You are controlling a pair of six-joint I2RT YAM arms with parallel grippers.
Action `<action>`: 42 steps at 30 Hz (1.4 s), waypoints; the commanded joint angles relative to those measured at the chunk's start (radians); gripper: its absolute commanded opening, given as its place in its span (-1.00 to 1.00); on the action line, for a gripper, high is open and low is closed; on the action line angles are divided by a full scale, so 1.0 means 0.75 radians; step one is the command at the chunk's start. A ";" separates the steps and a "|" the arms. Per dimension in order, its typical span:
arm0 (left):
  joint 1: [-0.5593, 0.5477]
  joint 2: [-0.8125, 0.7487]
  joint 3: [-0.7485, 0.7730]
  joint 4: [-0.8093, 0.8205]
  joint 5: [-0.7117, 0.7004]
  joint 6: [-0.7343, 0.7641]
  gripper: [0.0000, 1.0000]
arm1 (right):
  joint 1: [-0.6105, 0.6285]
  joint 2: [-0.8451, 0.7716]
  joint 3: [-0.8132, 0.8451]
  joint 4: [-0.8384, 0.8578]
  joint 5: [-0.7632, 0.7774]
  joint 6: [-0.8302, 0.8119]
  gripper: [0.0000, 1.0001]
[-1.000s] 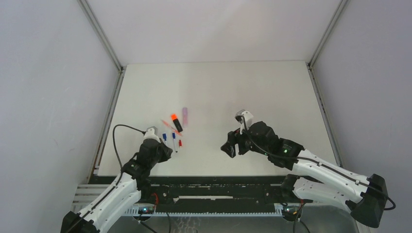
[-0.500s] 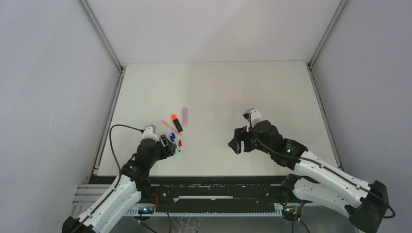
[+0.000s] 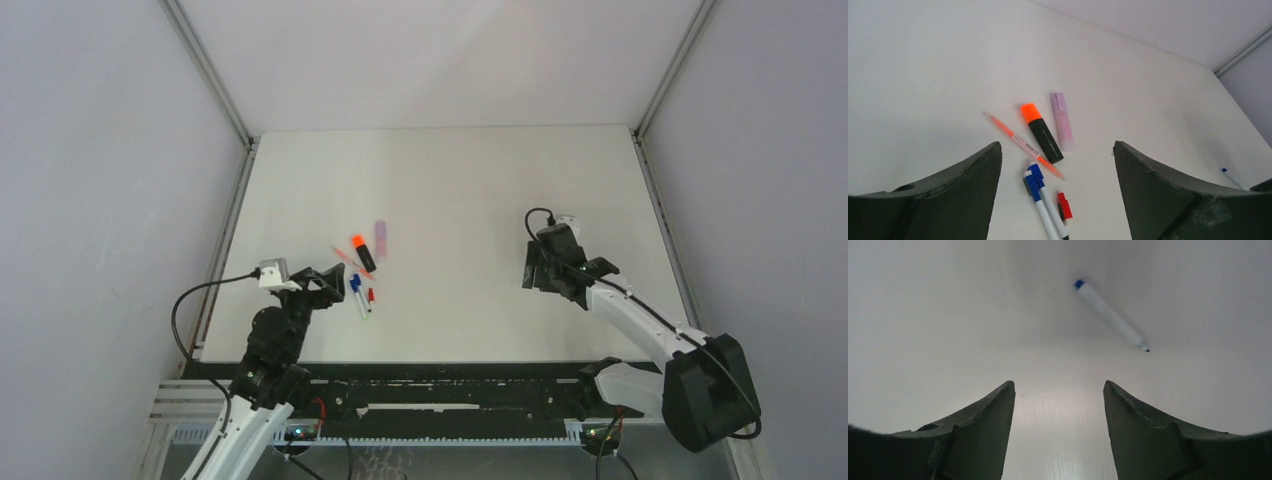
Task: Insert the pens into the pen caps
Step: Pick up the pen from the center of the board.
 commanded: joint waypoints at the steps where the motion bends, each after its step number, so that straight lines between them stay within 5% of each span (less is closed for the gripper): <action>1: 0.009 -0.111 -0.030 -0.053 -0.072 0.045 0.70 | -0.122 0.074 0.062 0.042 0.023 0.035 0.27; 42: 0.009 0.006 -0.015 -0.022 0.013 0.033 0.71 | -0.235 0.626 0.368 0.176 -0.016 -0.015 0.23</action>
